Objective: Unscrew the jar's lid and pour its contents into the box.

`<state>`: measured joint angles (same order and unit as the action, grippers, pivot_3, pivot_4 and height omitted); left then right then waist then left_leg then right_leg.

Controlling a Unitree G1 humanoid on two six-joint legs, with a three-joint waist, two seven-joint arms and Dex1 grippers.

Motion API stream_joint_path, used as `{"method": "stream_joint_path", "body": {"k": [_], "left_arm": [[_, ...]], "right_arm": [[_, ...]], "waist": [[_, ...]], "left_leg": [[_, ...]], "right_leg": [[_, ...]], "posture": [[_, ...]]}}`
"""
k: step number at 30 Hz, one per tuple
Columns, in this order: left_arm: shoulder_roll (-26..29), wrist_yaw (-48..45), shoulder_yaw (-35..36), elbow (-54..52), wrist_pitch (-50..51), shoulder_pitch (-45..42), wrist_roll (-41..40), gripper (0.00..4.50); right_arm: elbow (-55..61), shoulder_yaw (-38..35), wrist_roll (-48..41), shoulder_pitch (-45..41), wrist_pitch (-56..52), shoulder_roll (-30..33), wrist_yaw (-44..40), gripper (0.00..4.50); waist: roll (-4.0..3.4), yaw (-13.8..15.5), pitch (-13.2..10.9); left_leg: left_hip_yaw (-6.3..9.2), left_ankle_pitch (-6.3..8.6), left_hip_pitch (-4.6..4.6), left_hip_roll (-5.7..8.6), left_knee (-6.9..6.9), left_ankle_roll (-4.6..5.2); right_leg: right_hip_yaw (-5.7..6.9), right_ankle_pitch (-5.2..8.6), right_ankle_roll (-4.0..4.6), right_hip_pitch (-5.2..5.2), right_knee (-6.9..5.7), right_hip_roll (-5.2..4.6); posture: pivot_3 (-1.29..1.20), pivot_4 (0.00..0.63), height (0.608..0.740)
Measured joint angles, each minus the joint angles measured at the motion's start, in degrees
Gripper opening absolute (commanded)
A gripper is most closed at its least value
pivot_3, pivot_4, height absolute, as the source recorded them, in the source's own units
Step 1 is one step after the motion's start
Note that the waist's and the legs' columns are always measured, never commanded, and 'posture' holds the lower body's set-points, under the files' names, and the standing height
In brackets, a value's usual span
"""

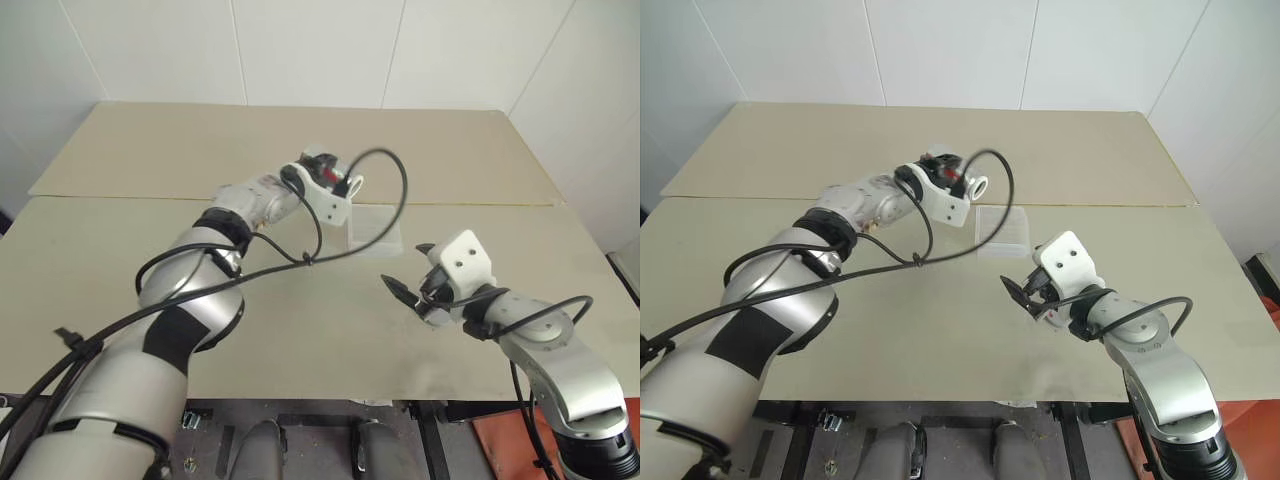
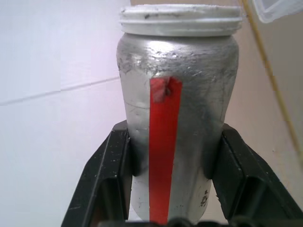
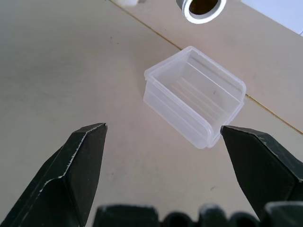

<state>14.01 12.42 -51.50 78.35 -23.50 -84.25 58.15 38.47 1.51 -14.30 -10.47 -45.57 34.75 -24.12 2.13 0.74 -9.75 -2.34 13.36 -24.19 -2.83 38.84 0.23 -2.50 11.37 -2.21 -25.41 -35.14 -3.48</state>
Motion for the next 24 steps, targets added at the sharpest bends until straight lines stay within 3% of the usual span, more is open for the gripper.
{"method": "stream_joint_path", "body": {"k": [5, 16, 20, 24], "left_arm": [[-2.44, 14.58, -9.56, 1.59, 3.38, -1.18, 10.85, 1.96], [-3.05, 18.5, -13.56, 2.69, 4.88, -1.19, 15.96, 1.96], [-3.05, 15.44, -10.05, 2.7, 4.63, -1.19, 13.01, 1.96], [-2.63, 5.43, 3.11, 2.77, 3.92, -0.64, 0.89, 1.96]], "right_arm": [[1.71, 0.01, 0.5, 2.61, -0.08, -1.03, 1.3, 4.47], [4.08, -0.35, 0.83, 4.95, -1.24, -0.72, 2.2, 4.47], [4.07, -0.36, 0.75, 4.53, -1.45, -1.53, 2.73, 4.47], [4.05, -0.36, 0.79, 4.32, -1.45, -1.59, 2.94, 4.47]], "waist": [[0.01, -0.08, -0.01], [0.02, -0.05, -0.01], [0.02, -0.05, -0.01], [0.01, -0.11, -0.01]], "left_leg": [[-0.01, 0.01, -0.02, 0.0, 0.01, -0.02], [-0.01, 0.01, 0.0, 0.0, 0.08, -0.04], [-0.02, 0.0, -0.01, 0.01, 0.11, -0.04], [-0.02, 0.0, 0.01, 0.01, 0.11, -0.04]], "right_leg": [[-0.03, 0.0, -0.01, -0.09, -0.06, 0.0], [-0.03, -0.02, -0.01, -0.09, -0.21, -0.02], [-0.04, -0.02, 0.0, -0.1, -0.23, -0.02], [-0.04, -0.03, 0.01, -0.08, -0.25, -0.03]], "posture": [[0.0, 0.15, 0.74], [0.0, 0.15, 0.74], [0.0, 0.15, 0.74], [0.0, 0.15, 0.74]]}}
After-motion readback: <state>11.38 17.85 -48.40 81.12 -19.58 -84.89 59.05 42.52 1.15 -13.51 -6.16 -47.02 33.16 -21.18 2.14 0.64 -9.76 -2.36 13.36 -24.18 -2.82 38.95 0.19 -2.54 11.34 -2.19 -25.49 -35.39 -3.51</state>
